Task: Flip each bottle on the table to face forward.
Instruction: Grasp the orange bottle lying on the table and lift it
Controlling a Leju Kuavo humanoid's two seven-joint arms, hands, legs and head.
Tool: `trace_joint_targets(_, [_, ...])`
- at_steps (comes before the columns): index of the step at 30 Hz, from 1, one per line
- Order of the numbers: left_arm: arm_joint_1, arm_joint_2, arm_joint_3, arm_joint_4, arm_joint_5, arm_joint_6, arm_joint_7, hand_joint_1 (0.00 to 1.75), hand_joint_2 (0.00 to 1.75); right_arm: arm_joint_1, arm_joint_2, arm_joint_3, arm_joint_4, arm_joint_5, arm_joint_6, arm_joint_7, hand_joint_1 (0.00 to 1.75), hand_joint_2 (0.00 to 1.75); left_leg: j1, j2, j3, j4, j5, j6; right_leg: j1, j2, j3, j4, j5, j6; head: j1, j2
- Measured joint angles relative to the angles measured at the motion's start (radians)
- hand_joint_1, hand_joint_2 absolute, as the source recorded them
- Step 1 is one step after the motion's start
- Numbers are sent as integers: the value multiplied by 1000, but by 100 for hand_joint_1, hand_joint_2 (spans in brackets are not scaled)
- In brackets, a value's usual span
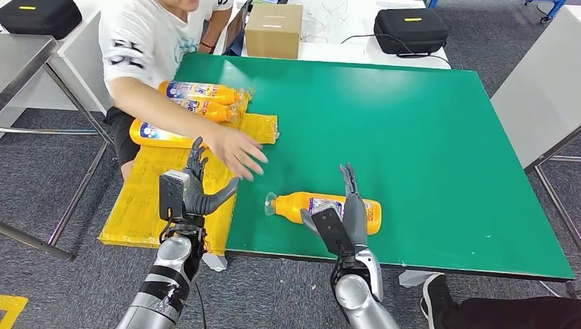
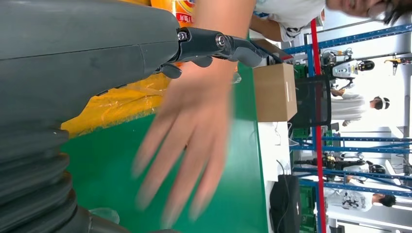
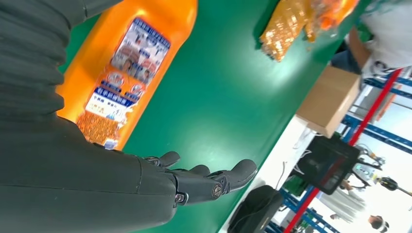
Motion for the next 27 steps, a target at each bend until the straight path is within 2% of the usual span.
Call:
trace_joint_targets(22, [0,0,0,1,8,-31,-3,0,175,-46,-53,-46,116,116,45,81,0,175,0,0,0,0,0,0,0,0,0,0,0,0,0,0])
trace_joint_targets(27, [5,0,2,1,21,-58,-1,0,175,-84,-100,-47,200,232,88,140,0,175,0,0,0,0,0,0,0,0,0,0,0,0,0,0])
